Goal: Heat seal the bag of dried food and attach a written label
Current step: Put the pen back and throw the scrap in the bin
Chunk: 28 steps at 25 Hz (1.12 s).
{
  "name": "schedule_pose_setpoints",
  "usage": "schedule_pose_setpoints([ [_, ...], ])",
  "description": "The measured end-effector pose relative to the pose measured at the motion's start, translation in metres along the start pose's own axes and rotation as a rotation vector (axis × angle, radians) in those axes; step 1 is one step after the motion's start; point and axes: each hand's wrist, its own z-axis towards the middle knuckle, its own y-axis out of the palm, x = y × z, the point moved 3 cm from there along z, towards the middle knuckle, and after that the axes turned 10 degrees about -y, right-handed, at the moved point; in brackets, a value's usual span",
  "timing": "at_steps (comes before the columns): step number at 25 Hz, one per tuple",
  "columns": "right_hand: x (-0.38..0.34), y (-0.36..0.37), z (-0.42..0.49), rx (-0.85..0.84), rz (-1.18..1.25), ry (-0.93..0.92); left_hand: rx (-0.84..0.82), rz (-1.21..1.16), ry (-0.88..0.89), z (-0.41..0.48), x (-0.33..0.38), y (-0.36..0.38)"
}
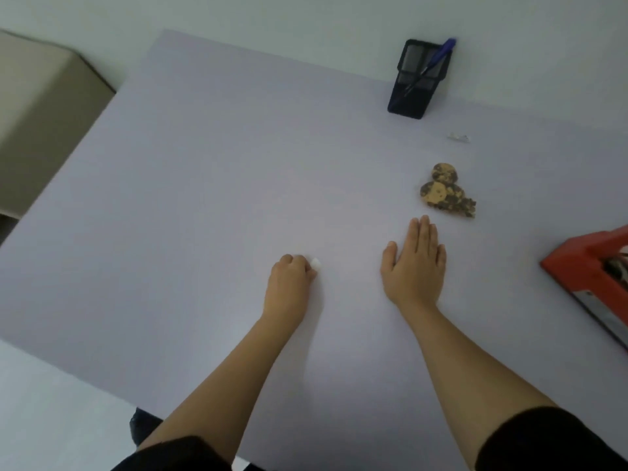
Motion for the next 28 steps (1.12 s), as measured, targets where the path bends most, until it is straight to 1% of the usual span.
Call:
schedule_pose_setpoints([
  [2, 0.0, 0.001, 0.001, 0.005, 0.009, 0.003, 0.094, 0.05, 0.014, -0.009, 0.004, 0.004],
  [3, -0.001, 0.001, 0.001, 0.008, 0.009, 0.0, 0.173, 0.081, 0.013, -0.014, 0.003, 0.006],
  [5, -0.003, -0.001, -0.001, -0.007, -0.001, -0.002, 0.148, 0.013, -0.065, -0.021, -0.002, 0.01],
  [7, -0.009, -0.004, -0.01, -0.027, -0.014, -0.031, 0.16, -0.031, -0.133, -0.025, -0.01, 0.013],
  [9, -0.024, -0.005, -0.027, -0.041, -0.005, -0.109, 0.151, -0.011, -0.14, -0.027, -0.02, 0.013],
  [11, -0.047, -0.001, -0.051, -0.091, 0.028, -0.177, 0.138, -0.008, -0.105, -0.035, -0.034, 0.009],
  [13, -0.073, 0.006, -0.081, -0.132, 0.071, -0.192, 0.129, -0.051, -0.033, -0.048, -0.056, 0.007],
  [15, -0.1, 0.013, -0.11, -0.166, 0.092, -0.226, 0.111, -0.106, 0.124, -0.066, -0.083, 0.008],
  [17, -0.122, 0.023, -0.131, -0.22, 0.088, -0.313, 0.076, -0.057, 0.265, -0.077, -0.105, 0.012],
  [18, -0.126, 0.026, -0.136, -0.228, 0.091, -0.318, 0.055, -0.043, 0.295, -0.078, -0.112, 0.011],
  [20, -0.129, 0.028, -0.141, -0.201, 0.071, -0.269, 0.004, -0.008, 0.339, -0.077, -0.122, 0.003],
  [24, -0.127, 0.036, -0.146, -0.189, 0.013, -0.245, -0.058, 0.206, 0.43, -0.071, -0.126, 0.001],
  [28, -0.126, 0.039, -0.145, -0.124, 0.002, -0.26, -0.027, 0.366, 0.389, -0.062, -0.118, 0.007],
])
